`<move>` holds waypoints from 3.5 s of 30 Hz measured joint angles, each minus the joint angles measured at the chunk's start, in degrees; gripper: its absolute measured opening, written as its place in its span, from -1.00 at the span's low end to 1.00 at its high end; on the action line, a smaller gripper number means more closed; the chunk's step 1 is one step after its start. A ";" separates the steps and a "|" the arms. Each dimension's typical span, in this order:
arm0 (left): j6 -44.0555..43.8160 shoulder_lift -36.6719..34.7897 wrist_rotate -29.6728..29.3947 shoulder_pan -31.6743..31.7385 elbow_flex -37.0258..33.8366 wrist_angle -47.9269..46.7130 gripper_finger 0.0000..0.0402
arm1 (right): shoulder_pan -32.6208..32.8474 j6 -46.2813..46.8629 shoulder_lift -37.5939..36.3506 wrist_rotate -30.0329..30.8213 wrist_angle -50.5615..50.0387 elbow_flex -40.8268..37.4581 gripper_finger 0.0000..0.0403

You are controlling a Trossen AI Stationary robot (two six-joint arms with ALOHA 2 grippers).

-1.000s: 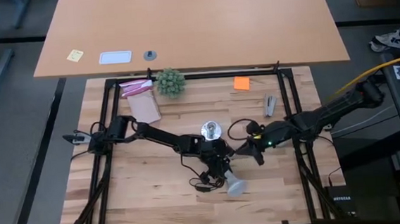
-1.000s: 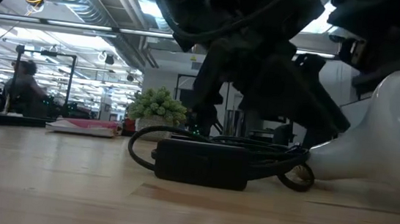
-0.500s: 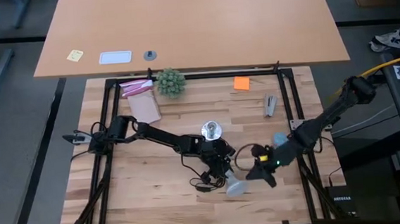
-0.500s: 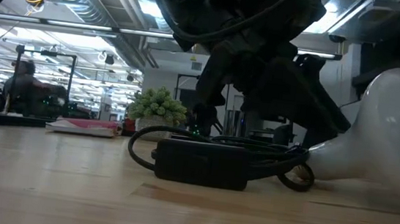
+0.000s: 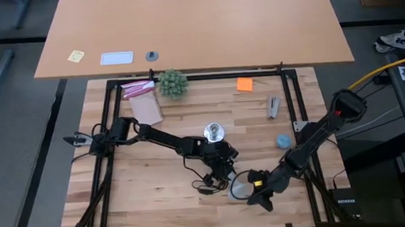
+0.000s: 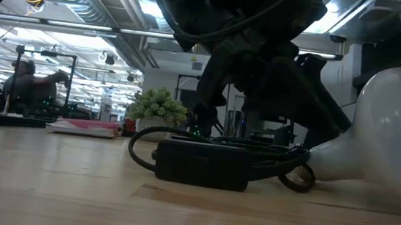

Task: Screw lightbulb
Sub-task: Insert the lightbulb into the lamp

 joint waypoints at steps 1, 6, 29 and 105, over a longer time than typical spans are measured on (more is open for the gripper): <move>0.43 0.00 -0.02 0.00 0.00 0.00 -0.29 | -0.01 -0.14 0.70 0.71 0.11 0.00 -0.88; 1.58 0.00 -0.02 -0.11 0.02 0.72 -0.29 | -0.86 -4.75 1.85 3.96 1.04 -0.02 -0.88; 2.62 -0.20 -0.48 1.08 0.07 -0.71 -0.29 | -5.14 -11.88 1.68 9.68 -13.00 0.07 -0.88; -26.77 -10.40 -12.73 -0.36 0.02 -25.24 0.18 | -5.27 -15.13 1.81 14.26 -12.64 -0.04 -0.88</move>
